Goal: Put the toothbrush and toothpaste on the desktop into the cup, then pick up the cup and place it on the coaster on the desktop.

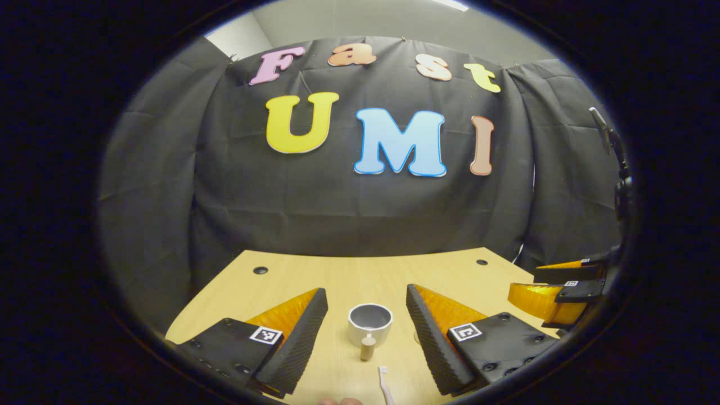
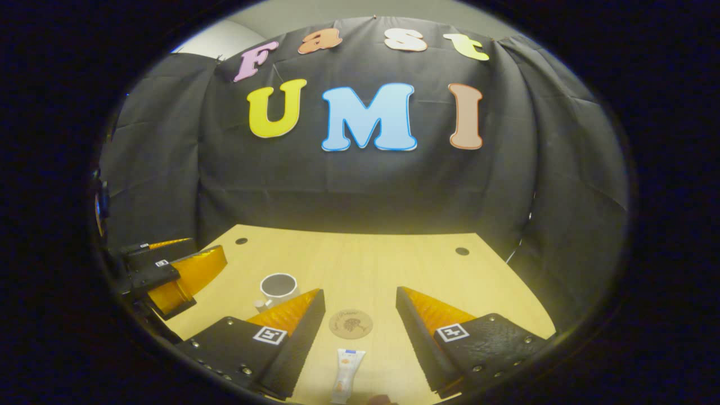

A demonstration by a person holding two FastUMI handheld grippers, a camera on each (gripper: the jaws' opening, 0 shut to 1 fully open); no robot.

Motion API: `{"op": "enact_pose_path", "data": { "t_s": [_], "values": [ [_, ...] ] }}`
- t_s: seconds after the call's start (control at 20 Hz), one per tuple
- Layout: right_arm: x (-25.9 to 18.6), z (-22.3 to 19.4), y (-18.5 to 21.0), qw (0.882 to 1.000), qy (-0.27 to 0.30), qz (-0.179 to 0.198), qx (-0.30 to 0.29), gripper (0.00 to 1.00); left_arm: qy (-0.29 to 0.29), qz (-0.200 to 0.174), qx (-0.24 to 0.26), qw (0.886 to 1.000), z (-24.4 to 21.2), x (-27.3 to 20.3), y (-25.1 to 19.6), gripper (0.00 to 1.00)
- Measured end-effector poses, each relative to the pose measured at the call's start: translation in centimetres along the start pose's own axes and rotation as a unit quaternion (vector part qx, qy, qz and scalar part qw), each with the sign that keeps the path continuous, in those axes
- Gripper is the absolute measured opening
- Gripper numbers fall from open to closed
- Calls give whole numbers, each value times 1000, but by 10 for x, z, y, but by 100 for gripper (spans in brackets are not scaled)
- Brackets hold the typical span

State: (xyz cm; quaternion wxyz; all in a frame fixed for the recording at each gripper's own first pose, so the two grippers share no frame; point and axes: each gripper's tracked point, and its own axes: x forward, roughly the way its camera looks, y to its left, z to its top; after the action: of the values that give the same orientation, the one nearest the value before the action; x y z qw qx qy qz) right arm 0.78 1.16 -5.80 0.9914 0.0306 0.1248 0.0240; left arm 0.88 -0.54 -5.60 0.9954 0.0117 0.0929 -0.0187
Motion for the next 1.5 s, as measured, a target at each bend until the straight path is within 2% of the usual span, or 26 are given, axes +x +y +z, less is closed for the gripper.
{"op": "enact_pose_path", "data": {
  "t_s": [0.15,0.4,0.65,0.8,1.05,1.35,1.5],
  "values": [
    [5,-21,1,999,39,4,7,82,41,6,5,999,-21,2,1,92],
    [12,-55,2,993,115,3,3,82,122,0,-26,992,-61,8,-8,93],
    [15,-91,8,983,183,16,22,82,209,9,-53,976,-107,12,-12,93],
    [18,-109,11,975,218,21,30,82,256,15,-51,965,-135,13,-13,93],
    [25,-131,12,962,269,22,46,83,332,12,-49,942,-176,13,-17,93],
    [32,-166,12,938,342,25,58,83,435,11,-42,899,-217,3,-22,94],
    [35,-179,13,925,373,28,62,83,470,10,-39,882,-236,0,-25,95]
  ]
}}
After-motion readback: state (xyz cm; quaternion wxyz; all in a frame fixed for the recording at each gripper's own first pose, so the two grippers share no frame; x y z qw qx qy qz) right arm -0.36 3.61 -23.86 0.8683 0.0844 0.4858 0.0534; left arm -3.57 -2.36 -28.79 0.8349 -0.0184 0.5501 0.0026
